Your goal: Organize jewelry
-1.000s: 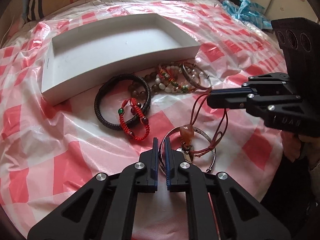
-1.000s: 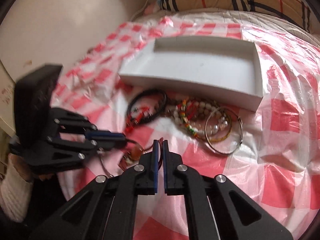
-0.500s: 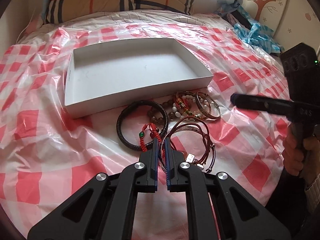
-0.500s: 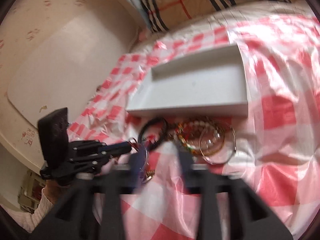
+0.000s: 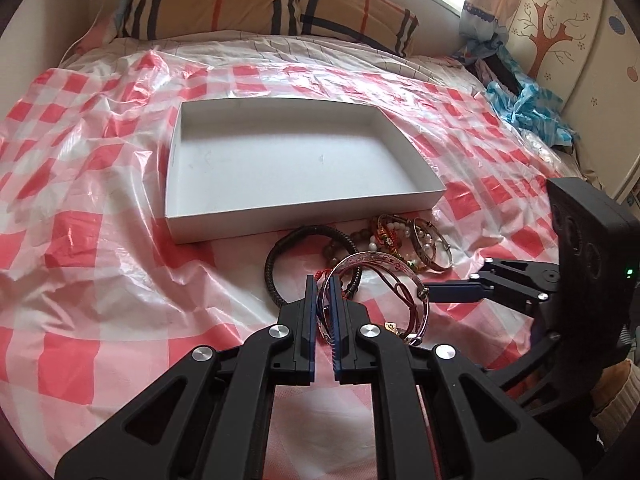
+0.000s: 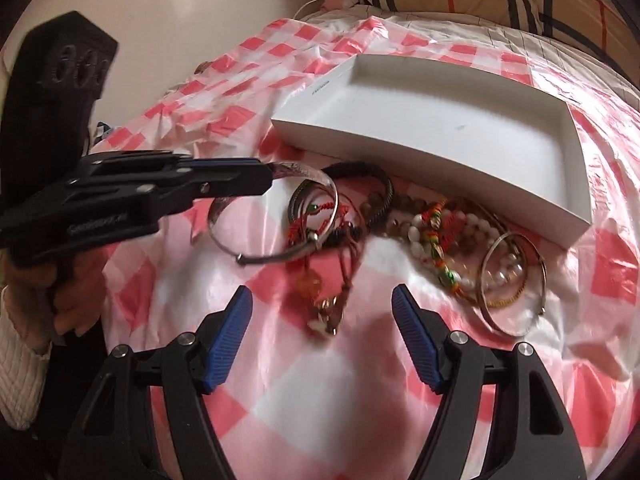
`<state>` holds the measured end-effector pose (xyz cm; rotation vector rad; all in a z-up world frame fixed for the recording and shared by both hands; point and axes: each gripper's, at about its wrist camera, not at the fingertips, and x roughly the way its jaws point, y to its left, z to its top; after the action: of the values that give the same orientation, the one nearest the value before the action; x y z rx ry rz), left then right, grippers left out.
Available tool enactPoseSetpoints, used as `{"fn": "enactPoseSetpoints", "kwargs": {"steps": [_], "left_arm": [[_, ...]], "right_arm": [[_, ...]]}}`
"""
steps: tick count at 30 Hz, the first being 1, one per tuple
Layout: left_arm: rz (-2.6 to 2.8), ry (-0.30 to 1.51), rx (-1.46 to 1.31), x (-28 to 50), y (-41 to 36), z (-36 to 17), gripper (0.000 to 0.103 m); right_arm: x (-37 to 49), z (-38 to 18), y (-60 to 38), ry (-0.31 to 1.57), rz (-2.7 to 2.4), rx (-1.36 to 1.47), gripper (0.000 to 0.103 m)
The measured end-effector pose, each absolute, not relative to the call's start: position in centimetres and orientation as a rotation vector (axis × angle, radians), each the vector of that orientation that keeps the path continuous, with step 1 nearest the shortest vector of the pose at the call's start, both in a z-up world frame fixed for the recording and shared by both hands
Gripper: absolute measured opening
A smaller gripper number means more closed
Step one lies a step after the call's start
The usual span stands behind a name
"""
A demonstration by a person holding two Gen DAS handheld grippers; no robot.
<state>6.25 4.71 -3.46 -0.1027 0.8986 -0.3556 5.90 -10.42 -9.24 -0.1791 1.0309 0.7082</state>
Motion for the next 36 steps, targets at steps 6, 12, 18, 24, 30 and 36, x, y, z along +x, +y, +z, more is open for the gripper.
{"fn": "enactPoseSetpoints", "kwargs": {"steps": [6, 12, 18, 24, 30, 36], "left_arm": [[-0.334, 0.891, -0.124, 6.4, 5.1, -3.4, 0.006], [-0.293, 0.848, -0.089, 6.1, 4.6, -2.9, 0.006], [-0.243, 0.808, -0.054, 5.9, 4.2, -2.4, 0.006], [-0.191, 0.784, -0.029, 5.8, 4.3, -2.1, 0.006], [-0.166, 0.778, -0.017, 5.9, 4.3, -2.1, 0.006], [-0.151, 0.758, -0.039, 6.4, 4.0, -1.3, 0.006]], "right_arm": [[6.1, -9.8, -9.6, 1.077, 0.716, -0.227, 0.018], [5.8, -7.7, -12.5, 1.049, 0.733, -0.097, 0.018], [6.8, -6.1, -16.2, 0.996, 0.725, 0.106, 0.018], [7.1, -4.9, -17.6, 0.937, 0.715, 0.176, 0.018], [7.0, -4.1, -18.2, 0.901, 0.705, 0.176, 0.018], [7.5, -3.3, -18.6, 0.848, 0.684, 0.188, 0.018]]}}
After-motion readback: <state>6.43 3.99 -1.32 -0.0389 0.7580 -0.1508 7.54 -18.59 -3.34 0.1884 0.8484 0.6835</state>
